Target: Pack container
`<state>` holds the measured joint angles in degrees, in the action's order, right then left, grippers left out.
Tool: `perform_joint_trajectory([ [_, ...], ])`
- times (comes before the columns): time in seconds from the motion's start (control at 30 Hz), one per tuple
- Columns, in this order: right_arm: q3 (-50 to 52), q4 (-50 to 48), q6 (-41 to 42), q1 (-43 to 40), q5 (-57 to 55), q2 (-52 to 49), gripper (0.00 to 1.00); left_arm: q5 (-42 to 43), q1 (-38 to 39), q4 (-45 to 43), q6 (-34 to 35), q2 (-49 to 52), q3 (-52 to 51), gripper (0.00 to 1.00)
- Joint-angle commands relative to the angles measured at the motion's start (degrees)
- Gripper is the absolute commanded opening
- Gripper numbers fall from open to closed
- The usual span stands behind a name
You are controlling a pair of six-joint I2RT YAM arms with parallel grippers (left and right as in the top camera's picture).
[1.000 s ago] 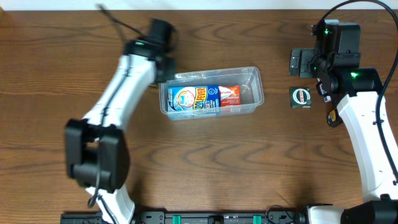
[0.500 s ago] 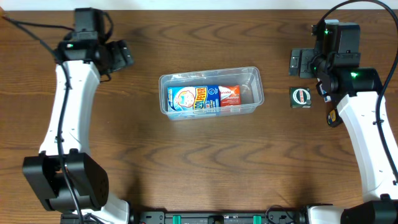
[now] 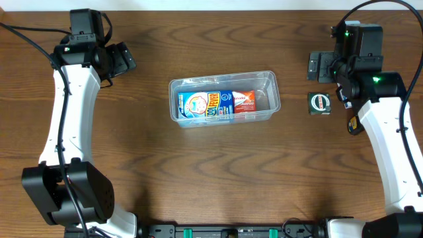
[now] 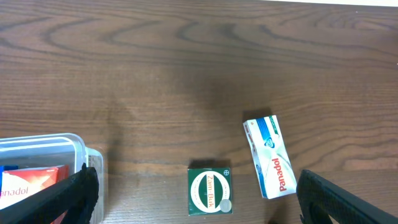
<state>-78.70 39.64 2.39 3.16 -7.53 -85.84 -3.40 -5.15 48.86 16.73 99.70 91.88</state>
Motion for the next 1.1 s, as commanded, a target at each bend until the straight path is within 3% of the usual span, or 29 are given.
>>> perform_joint_trajectory([
  [0.0, -0.3, 0.0, 0.6, -0.1, -0.4, 0.4, 0.99, -0.3, -0.2, 0.2, 0.1, 0.3, 0.2, 0.98],
  [0.27, -0.3, 0.7, -2.1, -0.2, -4.2, 0.5, 0.99, -0.3, -0.2, 0.2, 0.1, 0.3, 0.2, 0.98],
  [0.47, -0.3, 8.8, -2.6, -3.7, -10.8, 0.4, 0.99, -0.3, -0.2, 0.2, 0.1, 0.3, 0.2, 0.98],
  [0.8, -0.3, 12.2, 0.5, -23.6, 4.9, 0.4, 0.99, -0.3, -0.2, 0.2, 0.1, 0.3, 0.2, 0.98],
  [1.07, -0.3, 12.4, 0.5, -30.4, 6.8, 0.4, 0.99, -0.3, -0.2, 0.2, 0.1, 0.3, 0.2, 0.98],
])
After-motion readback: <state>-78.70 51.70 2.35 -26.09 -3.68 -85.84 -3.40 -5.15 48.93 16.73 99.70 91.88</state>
